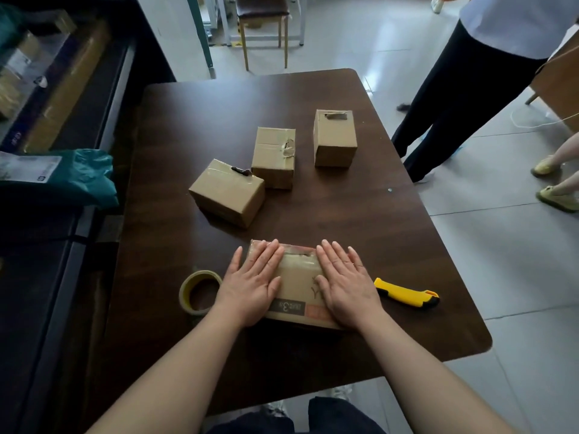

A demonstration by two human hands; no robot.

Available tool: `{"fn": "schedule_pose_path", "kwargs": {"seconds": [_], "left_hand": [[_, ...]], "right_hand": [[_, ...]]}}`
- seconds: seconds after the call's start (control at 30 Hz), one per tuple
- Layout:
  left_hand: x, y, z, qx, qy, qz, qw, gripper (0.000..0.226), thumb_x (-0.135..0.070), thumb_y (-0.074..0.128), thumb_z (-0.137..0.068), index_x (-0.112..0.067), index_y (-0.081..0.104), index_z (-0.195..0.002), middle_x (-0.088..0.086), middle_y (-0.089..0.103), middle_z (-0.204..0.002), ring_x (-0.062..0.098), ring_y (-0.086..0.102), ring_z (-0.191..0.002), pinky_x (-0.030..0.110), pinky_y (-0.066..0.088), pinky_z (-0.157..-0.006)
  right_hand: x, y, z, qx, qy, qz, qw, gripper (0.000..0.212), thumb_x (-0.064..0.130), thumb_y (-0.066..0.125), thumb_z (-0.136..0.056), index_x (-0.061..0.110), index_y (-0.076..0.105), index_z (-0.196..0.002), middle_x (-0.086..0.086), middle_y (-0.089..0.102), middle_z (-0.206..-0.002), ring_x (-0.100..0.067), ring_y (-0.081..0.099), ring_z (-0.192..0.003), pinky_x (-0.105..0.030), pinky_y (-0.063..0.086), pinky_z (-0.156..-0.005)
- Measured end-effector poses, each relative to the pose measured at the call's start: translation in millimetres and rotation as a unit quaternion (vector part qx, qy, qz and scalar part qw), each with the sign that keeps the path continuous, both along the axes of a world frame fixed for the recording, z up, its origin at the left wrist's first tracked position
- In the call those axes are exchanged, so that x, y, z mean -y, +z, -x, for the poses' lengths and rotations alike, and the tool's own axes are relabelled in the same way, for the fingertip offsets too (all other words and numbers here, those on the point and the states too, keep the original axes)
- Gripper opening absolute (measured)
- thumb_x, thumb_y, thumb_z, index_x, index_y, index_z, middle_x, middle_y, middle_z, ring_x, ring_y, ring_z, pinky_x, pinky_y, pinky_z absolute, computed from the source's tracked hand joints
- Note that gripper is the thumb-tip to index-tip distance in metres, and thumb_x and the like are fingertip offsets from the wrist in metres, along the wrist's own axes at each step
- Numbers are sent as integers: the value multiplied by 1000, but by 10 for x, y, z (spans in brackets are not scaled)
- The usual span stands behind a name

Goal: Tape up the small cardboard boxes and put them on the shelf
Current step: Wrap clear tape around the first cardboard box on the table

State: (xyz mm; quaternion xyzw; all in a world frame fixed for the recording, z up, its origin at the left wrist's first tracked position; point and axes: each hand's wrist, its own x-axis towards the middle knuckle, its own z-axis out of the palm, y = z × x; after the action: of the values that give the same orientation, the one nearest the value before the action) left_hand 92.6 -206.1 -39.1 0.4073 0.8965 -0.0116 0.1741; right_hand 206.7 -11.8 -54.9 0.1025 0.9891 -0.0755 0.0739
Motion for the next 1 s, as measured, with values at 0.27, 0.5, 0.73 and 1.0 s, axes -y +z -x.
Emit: {"fn": "schedule_pose_path", "kwargs": {"seconds": [0.27, 0.5, 0.73, 1.0], "left_hand": [[-269, 33, -134, -35, -44, -17, 998, 60, -44, 0, -93, -27, -19, -147, -11, -23, -156, 9, -21, -145, 43, -15, -117], [-41, 6, -33, 4, 15, 25, 1000, 63, -55, 1, -96, -28, -25, -147, -11, -32, -154, 9, -32, -140, 43, -18, -117], [-21, 16, -119, 129, 177, -56, 974, 82, -58, 27, -97, -22, -26, -149, -2, -36, -154, 17, -24, -145, 40, 0, -121], [60, -34, -54, 194, 214, -133, 948, 89, -54, 45, -94, -29, -19, -151, -8, -22, -159, 21, -5, -149, 44, 8, -121]], "right_hand": [[162, 16, 96, 9, -3, 27, 1000, 72, 46, 0, -89, 13, 4, -153, -2, -4, -160, -18, -4, -149, -36, -9, -116], [-4, 17, -93, 34, -89, 57, 994, 67, 49, -7, -90, 18, -18, -149, 3, -26, -156, -9, -26, -142, -30, -14, -119], [28, 18, -122, 15, -224, 255, 941, 68, 43, 22, -103, 18, -19, -151, 5, -30, -157, -18, 8, -148, -35, 24, -115], [5, -18, -114, -14, -241, 254, 937, 63, 32, 26, -104, 17, -9, -154, 1, -10, -162, -12, -10, -148, -36, -6, -121]]}}
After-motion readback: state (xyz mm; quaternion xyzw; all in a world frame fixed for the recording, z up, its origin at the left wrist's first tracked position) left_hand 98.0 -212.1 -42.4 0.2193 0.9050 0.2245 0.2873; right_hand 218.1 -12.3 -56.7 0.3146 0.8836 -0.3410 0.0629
